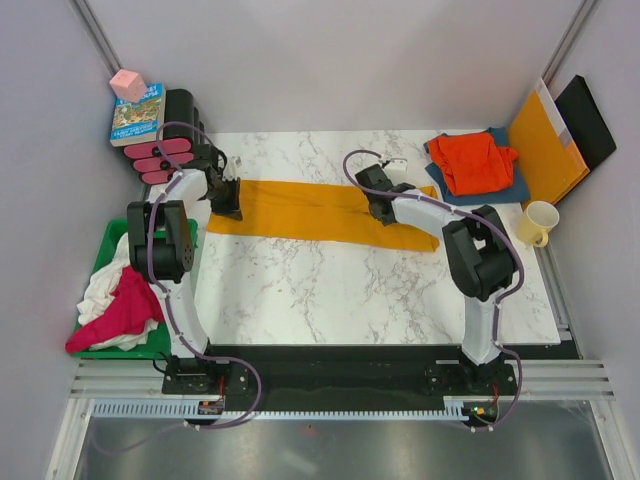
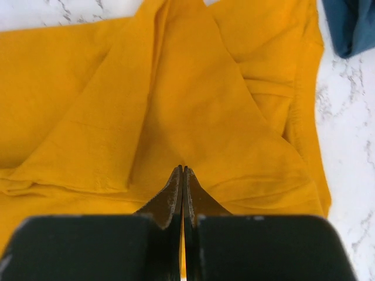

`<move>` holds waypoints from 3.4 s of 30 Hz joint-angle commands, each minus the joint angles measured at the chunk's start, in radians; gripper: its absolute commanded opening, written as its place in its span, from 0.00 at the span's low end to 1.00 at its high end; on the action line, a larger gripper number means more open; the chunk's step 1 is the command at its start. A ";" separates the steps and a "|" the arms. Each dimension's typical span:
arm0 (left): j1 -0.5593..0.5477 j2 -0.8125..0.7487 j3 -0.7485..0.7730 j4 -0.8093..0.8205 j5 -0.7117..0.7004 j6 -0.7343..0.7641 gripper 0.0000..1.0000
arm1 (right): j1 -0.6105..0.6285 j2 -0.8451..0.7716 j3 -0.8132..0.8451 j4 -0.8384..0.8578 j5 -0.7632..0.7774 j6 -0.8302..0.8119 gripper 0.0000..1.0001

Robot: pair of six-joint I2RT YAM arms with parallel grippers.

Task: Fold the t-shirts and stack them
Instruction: Fold the tshirt

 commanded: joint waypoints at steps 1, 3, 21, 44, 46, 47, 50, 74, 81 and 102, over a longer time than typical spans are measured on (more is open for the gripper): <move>0.003 0.003 0.030 -0.013 0.005 0.037 0.02 | 0.004 0.052 0.090 0.021 -0.018 0.009 0.00; 0.002 0.005 0.027 -0.016 -0.001 0.039 0.02 | 0.007 0.083 0.132 0.021 -0.031 0.001 0.00; 0.000 0.017 0.004 -0.018 -0.027 0.048 0.04 | -0.017 0.292 0.524 0.093 -0.278 -0.113 0.19; -0.061 0.448 0.900 -0.150 -0.102 0.069 0.22 | 0.308 -0.239 -0.281 0.050 -0.238 0.154 0.04; -0.079 0.482 0.909 -0.153 -0.116 0.105 0.24 | 0.320 -0.242 -0.288 0.041 -0.242 0.174 0.04; -0.083 0.490 0.908 -0.151 -0.127 0.114 0.24 | 0.331 -0.244 -0.286 0.032 -0.238 0.180 0.04; -0.086 0.522 0.908 -0.168 -0.122 0.103 0.24 | 0.346 -0.256 -0.280 0.013 -0.230 0.196 0.06; -0.083 0.300 0.394 -0.331 -0.243 0.307 0.15 | 0.132 -0.030 -0.228 -0.120 -0.115 0.269 0.13; -0.096 0.176 0.225 -0.387 -0.181 0.352 0.14 | -0.040 0.149 0.036 -0.169 -0.116 0.122 0.13; -0.457 -0.184 -0.223 -0.492 0.011 0.442 0.14 | -0.086 0.619 0.918 -0.320 -0.607 -0.027 0.25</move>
